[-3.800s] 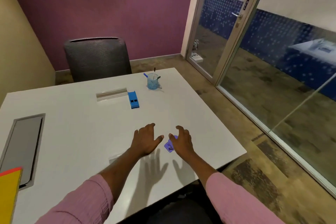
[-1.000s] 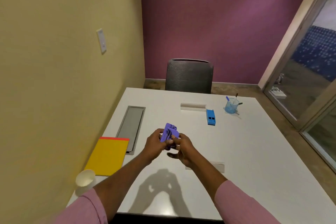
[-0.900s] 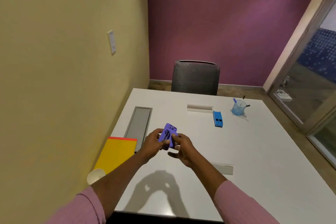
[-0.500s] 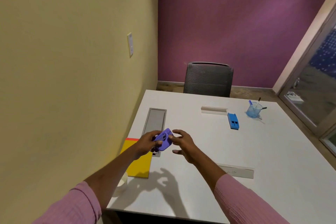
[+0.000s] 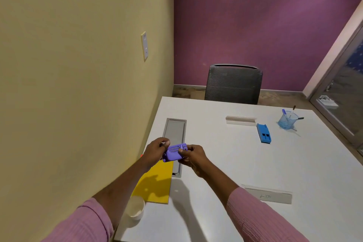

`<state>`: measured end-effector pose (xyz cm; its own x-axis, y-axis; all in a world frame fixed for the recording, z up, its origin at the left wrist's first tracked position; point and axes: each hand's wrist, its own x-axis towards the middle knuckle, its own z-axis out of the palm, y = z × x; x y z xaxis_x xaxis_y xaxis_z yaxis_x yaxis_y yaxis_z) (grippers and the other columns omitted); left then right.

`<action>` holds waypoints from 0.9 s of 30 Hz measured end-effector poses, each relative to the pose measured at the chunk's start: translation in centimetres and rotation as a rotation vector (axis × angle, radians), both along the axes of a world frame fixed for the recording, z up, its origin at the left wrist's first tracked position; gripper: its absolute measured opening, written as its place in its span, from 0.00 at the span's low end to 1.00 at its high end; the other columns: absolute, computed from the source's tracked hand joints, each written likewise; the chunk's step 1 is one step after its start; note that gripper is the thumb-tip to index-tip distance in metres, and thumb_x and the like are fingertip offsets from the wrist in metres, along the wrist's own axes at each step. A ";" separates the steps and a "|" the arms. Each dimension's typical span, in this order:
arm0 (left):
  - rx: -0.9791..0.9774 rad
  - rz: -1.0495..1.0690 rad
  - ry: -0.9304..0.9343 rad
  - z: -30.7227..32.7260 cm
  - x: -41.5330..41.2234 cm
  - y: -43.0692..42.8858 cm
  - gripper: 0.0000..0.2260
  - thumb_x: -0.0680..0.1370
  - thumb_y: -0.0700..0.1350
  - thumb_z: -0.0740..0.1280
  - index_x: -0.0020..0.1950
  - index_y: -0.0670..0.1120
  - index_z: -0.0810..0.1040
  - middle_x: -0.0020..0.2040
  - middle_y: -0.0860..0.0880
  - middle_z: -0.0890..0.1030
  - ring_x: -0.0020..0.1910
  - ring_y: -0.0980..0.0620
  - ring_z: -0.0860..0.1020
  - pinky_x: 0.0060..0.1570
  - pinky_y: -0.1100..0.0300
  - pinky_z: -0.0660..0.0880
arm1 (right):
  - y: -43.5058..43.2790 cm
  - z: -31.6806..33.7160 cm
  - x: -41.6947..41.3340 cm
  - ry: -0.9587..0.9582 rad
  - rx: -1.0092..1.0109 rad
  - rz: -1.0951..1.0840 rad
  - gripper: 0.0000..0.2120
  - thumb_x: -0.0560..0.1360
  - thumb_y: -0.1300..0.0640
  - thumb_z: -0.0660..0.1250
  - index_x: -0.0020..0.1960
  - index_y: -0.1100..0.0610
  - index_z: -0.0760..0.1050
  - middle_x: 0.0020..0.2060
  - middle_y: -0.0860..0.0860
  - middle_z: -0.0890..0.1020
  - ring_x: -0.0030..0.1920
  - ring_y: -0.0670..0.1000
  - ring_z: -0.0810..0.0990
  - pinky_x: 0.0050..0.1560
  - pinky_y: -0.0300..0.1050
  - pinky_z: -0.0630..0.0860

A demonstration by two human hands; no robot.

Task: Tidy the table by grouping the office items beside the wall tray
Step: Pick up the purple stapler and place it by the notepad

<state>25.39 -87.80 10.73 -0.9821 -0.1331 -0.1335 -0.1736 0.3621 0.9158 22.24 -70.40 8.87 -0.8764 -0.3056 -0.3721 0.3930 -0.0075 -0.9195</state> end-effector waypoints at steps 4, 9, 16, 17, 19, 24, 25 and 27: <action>-0.024 0.126 -0.048 -1.6 -2.9 -1.1 0.13 0.83 0.49 0.58 0.61 0.43 0.74 0.57 0.43 0.78 0.53 0.45 0.76 0.52 0.53 0.73 | -1.3 -1.8 -3.0 -0.065 -0.010 -0.076 0.14 0.77 0.64 0.67 0.61 0.68 0.75 0.55 0.65 0.82 0.54 0.60 0.83 0.55 0.52 0.80; -0.069 0.190 -0.101 -4.7 -6.0 -2.4 0.14 0.83 0.47 0.59 0.65 0.42 0.73 0.61 0.42 0.78 0.56 0.46 0.75 0.57 0.54 0.71 | -3.6 -4.8 -7.1 -0.166 0.025 -0.180 0.16 0.76 0.65 0.68 0.62 0.69 0.72 0.56 0.66 0.81 0.55 0.62 0.82 0.58 0.56 0.80; -0.010 0.227 -0.199 -9.4 -9.7 -3.3 0.13 0.83 0.44 0.57 0.64 0.41 0.74 0.60 0.41 0.78 0.57 0.44 0.76 0.59 0.51 0.72 | -7.1 -9.8 -11.0 -0.237 0.094 -0.251 0.14 0.76 0.62 0.70 0.60 0.64 0.75 0.52 0.61 0.83 0.50 0.58 0.84 0.52 0.50 0.82; -0.001 0.229 -0.212 -10.0 -10.1 -3.4 0.12 0.83 0.44 0.57 0.63 0.42 0.74 0.58 0.42 0.78 0.56 0.44 0.76 0.57 0.53 0.73 | -7.6 -10.5 -11.4 -0.240 0.110 -0.251 0.14 0.75 0.61 0.70 0.60 0.63 0.75 0.51 0.61 0.83 0.49 0.58 0.84 0.52 0.51 0.82; 0.025 0.249 -0.238 -11.1 -11.0 -4.0 0.11 0.83 0.44 0.58 0.61 0.43 0.75 0.56 0.44 0.78 0.56 0.45 0.76 0.51 0.57 0.71 | -8.6 -11.9 -12.3 -0.229 0.153 -0.243 0.14 0.75 0.59 0.71 0.59 0.61 0.75 0.50 0.59 0.83 0.49 0.57 0.84 0.52 0.51 0.82; 0.108 0.329 -0.321 -13.8 -13.0 -5.3 0.14 0.82 0.45 0.58 0.65 0.40 0.72 0.59 0.41 0.77 0.57 0.43 0.76 0.59 0.50 0.72 | -10.4 -14.7 -14.0 -0.193 0.253 -0.177 0.13 0.75 0.55 0.71 0.57 0.60 0.77 0.47 0.57 0.84 0.47 0.55 0.84 0.51 0.50 0.83; 0.121 0.336 -0.335 -14.3 -13.4 -5.4 0.15 0.82 0.45 0.58 0.66 0.40 0.71 0.60 0.41 0.77 0.57 0.43 0.76 0.61 0.49 0.72 | -10.8 -15.2 -14.2 -0.176 0.274 -0.162 0.13 0.76 0.55 0.70 0.57 0.60 0.77 0.48 0.56 0.84 0.48 0.55 0.84 0.52 0.49 0.82; 0.133 0.344 -0.359 -15.1 -13.9 -5.8 0.16 0.82 0.46 0.58 0.67 0.40 0.71 0.61 0.40 0.77 0.58 0.43 0.76 0.62 0.48 0.72 | -11.3 -15.8 -14.5 -0.143 0.331 -0.145 0.13 0.76 0.54 0.70 0.57 0.59 0.77 0.49 0.55 0.83 0.48 0.52 0.83 0.50 0.43 0.81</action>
<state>11.48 -93.55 -4.41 -0.7735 -0.3996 -0.4920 -0.5741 0.1130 0.8109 7.72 -81.73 -6.96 -0.8339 -0.0254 -0.5514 0.5340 0.2158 -0.8175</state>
